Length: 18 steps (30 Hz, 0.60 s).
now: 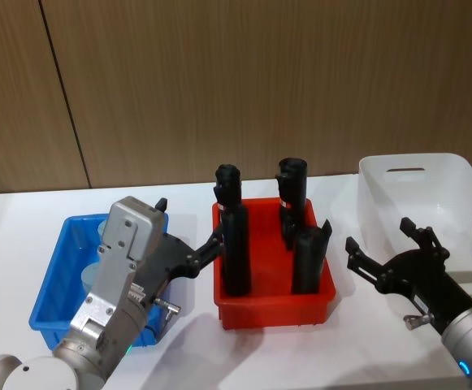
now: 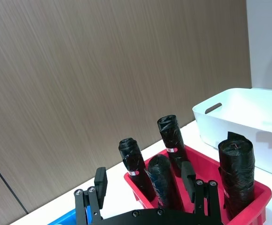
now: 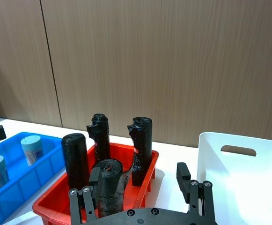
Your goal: Pick the cotton swabs from the blue box and place them into the white box.
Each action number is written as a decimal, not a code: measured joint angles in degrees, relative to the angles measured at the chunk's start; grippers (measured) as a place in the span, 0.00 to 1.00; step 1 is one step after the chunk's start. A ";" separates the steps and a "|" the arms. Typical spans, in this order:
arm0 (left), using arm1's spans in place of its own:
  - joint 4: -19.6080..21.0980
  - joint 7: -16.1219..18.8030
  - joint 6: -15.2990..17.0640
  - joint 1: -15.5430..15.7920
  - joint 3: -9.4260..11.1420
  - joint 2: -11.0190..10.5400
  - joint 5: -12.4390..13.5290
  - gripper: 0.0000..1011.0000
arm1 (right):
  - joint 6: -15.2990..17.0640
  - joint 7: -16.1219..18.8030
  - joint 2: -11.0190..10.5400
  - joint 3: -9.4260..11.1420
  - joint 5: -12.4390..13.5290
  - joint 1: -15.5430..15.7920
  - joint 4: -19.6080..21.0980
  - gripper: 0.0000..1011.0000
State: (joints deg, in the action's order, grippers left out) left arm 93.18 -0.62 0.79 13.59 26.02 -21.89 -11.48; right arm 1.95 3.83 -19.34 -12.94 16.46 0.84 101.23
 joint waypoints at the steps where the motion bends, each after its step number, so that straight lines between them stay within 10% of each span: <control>1: 0.00 0.00 0.00 0.00 0.00 0.00 0.00 0.99 | 0.00 0.00 0.01 0.00 0.00 0.00 0.00 0.99; 18: 0.00 0.00 0.00 0.00 0.00 0.00 0.00 0.99 | 0.00 0.00 0.01 0.00 0.00 0.00 0.00 0.99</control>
State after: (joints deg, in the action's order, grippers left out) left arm 93.18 -0.63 0.80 13.59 26.02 -21.89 -11.48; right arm 1.95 3.83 -19.33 -12.94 16.46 0.84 101.23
